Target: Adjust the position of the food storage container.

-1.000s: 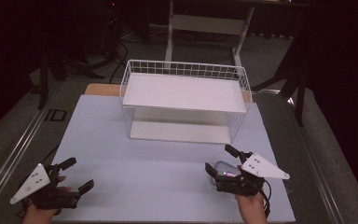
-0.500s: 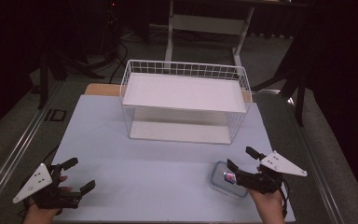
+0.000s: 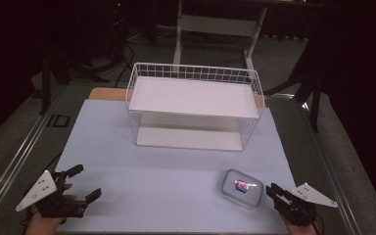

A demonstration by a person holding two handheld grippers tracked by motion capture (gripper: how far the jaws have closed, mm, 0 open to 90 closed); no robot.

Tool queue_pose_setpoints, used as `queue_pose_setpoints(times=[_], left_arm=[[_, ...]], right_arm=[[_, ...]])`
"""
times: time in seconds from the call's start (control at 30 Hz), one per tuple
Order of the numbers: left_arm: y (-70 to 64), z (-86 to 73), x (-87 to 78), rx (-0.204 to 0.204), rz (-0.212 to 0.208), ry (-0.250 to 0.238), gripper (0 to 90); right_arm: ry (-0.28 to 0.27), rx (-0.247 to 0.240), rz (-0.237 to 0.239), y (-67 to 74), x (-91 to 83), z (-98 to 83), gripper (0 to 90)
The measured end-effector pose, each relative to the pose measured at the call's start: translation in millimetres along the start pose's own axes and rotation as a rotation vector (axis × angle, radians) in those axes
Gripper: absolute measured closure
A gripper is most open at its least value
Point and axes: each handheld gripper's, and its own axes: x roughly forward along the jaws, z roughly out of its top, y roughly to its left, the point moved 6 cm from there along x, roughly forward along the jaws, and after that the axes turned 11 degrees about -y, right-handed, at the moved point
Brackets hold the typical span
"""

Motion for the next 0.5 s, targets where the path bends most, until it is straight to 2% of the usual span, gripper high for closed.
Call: queue_pose_setpoints(times=[0.07,0.27,0.37,0.5], left_arm=[[-0.4,-0.3,0.6,0.002,-0.003,0.002,0.6],[-1.4,-1.1,2.4,0.005,-0.007,0.01,0.6],[-1.8,-1.0,2.7,0.008,-0.008,0.013,0.7],[-2.4,-0.8,2.6,0.011,-0.009,0.015,0.6]], right_arm=[[0.034,0.01,-0.004,-3.0,-3.1,-11.1,89.8],[0.125,0.026,0.004,-0.7,1.4,-41.9,90.0],[0.146,0.036,0.023,3.0,8.6,-48.6,90.0],[0.158,0.031,0.047,6.9,18.7,-47.3,90.0]])
